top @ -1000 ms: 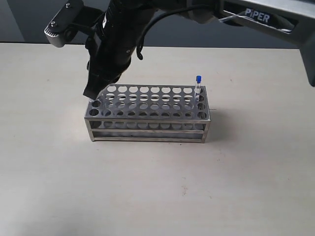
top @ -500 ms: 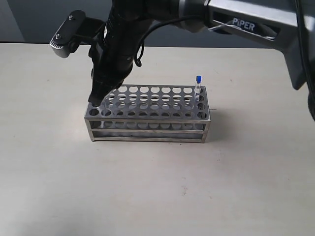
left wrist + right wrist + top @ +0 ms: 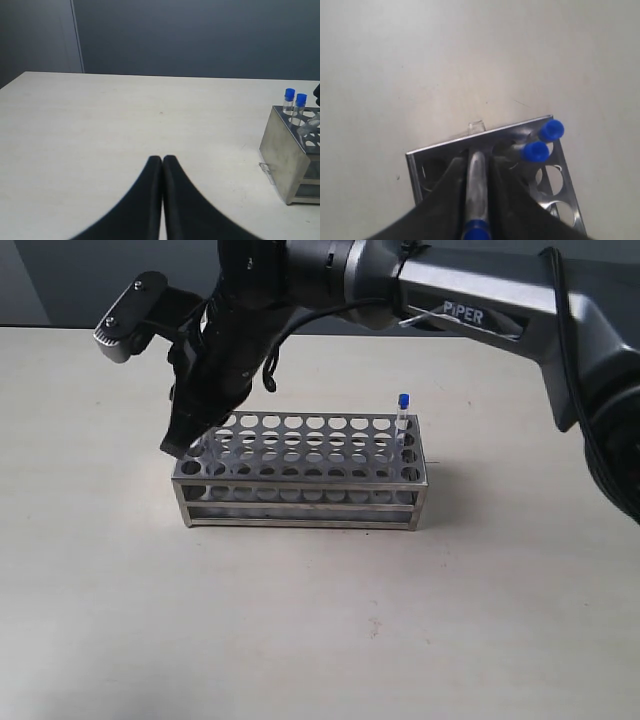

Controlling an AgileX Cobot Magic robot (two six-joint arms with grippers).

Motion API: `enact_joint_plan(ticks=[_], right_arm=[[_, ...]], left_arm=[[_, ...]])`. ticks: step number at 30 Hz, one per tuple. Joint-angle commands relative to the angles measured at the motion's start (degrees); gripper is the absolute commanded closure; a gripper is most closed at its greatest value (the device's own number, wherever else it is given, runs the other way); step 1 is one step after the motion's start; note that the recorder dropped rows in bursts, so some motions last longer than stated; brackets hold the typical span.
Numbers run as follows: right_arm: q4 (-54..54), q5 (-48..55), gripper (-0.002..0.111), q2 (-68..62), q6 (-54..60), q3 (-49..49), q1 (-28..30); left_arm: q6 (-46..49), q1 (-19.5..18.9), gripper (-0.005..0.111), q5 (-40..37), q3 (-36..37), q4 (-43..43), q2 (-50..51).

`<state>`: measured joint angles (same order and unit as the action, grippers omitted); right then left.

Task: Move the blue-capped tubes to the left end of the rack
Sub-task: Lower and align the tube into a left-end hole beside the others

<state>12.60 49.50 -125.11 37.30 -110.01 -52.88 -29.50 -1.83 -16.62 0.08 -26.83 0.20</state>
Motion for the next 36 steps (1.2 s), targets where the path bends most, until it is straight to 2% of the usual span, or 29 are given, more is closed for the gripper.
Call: enact_joint_plan(ticks=[1, 27, 36], right_arm=[[1.1, -3.5, 0.109, -0.1, 0.2, 0.0, 0.2], [4.4, -7.9, 0.109, -4.4, 0.2, 0.0, 0.2], [-1.9, -8.2, 0.109, -4.4, -3.5, 0.0, 0.2]], left_arm=[[-0.1, 0.2, 0.106, 0.0, -0.1, 0.0, -0.2], [-0.1, 0.2, 0.106, -0.1, -0.1, 0.0, -0.2], [-0.1, 0.2, 0.106, -0.1, -0.1, 0.0, -0.2]])
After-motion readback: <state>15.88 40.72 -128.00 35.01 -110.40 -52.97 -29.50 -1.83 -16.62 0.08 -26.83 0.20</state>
